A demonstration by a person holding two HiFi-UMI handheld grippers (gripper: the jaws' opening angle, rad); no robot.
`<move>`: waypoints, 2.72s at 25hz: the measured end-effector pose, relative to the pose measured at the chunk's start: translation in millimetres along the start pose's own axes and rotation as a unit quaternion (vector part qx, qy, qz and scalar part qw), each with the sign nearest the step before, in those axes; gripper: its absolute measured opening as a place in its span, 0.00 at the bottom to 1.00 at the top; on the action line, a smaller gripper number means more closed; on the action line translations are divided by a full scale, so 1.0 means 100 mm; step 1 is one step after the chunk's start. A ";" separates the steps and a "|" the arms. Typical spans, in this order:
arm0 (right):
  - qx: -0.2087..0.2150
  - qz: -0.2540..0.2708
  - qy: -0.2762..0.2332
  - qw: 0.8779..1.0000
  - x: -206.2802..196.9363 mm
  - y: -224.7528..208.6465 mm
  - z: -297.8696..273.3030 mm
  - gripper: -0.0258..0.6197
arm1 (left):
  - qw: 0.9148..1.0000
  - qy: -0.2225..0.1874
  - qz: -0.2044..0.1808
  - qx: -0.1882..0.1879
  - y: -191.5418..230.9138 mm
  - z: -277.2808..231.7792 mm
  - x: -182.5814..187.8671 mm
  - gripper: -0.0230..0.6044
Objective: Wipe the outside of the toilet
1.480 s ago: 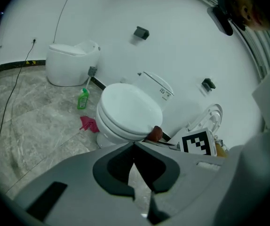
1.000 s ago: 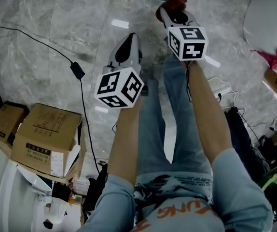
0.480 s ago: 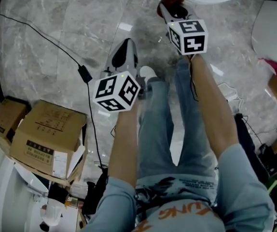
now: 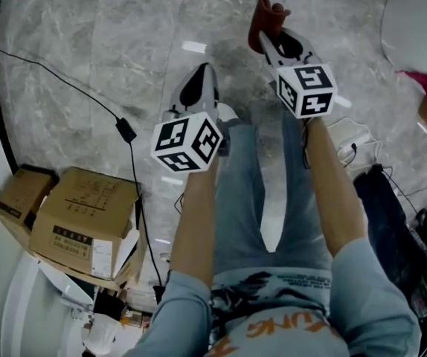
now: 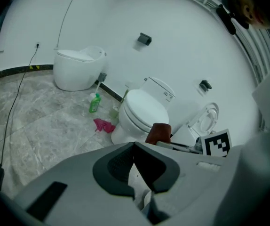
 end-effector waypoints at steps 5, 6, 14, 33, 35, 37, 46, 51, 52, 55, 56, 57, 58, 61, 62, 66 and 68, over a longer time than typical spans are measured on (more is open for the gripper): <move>-0.026 -0.037 0.012 0.999 -0.36 -0.55 0.36 0.15 | 1.000 0.018 -0.014 -0.015 -0.50 -0.29 -0.26 0.03; -0.030 -0.043 0.013 0.999 -0.42 -0.66 0.41 0.15 | 0.999 0.022 -0.017 -0.017 -0.60 -0.34 -0.31 0.03; -0.047 -0.084 0.021 0.995 -0.78 -1.58 0.64 0.15 | 0.997 0.060 -0.040 -0.016 -1.35 -0.86 -0.73 0.03; -0.021 -0.087 0.013 0.996 -0.79 -3.44 -0.02 0.15 | 0.998 0.039 -0.030 0.028 -2.28 -2.46 -0.88 0.03; -0.013 -0.081 0.010 0.997 -0.75 -3.53 -0.16 0.15 | 0.999 0.036 -0.026 0.029 -2.32 -2.56 -0.89 0.03; -0.004 -0.076 0.006 0.997 -0.71 -3.61 -0.31 0.15 | 0.999 0.034 -0.024 0.028 -2.35 -2.65 -0.89 0.03; 0.002 -0.071 0.019 0.997 -0.53 -3.77 -0.89 0.15 | 0.999 0.024 -0.001 0.045 -2.23 -2.71 -0.90 0.03; 0.033 -0.018 0.026 0.999 -0.39 -3.61 -1.02 0.15 | 0.999 0.013 0.013 0.051 -2.15 -2.66 -0.87 0.03; 0.035 0.000 0.030 0.999 -0.38 -3.56 -1.02 0.15 | 0.998 0.008 0.017 0.052 -2.13 -2.65 -0.86 0.03; 0.037 0.042 0.040 0.998 -0.38 -3.44 -1.00 0.15 | 0.998 -0.001 0.026 0.054 -2.06 -2.59 -0.85 0.03; 0.040 0.051 0.044 0.997 -0.40 -3.40 -1.00 0.15 | 0.998 -0.003 0.028 0.054 -2.03 -2.57 -0.85 0.03; 0.043 0.058 0.048 0.996 -0.41 -3.36 -0.99 0.15 | 0.998 -0.005 0.031 0.054 -2.01 -2.55 -0.86 0.03; 0.046 0.063 0.051 0.996 -0.43 -3.32 -0.99 0.15 | 0.998 -0.007 0.033 0.054 -1.99 -2.52 -0.86 0.03; 0.053 0.067 0.058 0.995 -0.48 -3.19 -0.96 0.15 | 0.998 -0.008 0.038 0.053 -1.93 -2.43 -0.90 0.03; 0.054 0.067 0.061 0.994 -0.49 -3.14 -0.95 0.15 | 0.998 -0.008 0.039 0.052 -1.91 -2.39 -0.91 0.03; 0.060 0.073 0.071 0.993 -0.55 -2.91 -0.90 0.15 | 0.997 -0.010 0.051 0.055 -1.73 -2.20 -0.91 0.03; 0.064 0.079 0.075 0.992 -0.56 -2.78 -0.89 0.15 | 0.996 -0.017 0.060 0.063 -1.58 -2.11 -0.90 0.03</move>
Point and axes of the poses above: the fingertips, and each gripper's own axes: z backward along the fingers, y to its left, x out of its top, the point moved 5 cm from there along z, backward along the fingers, and after that the axes turned 14 degrees about z, right-handed, at the moved point
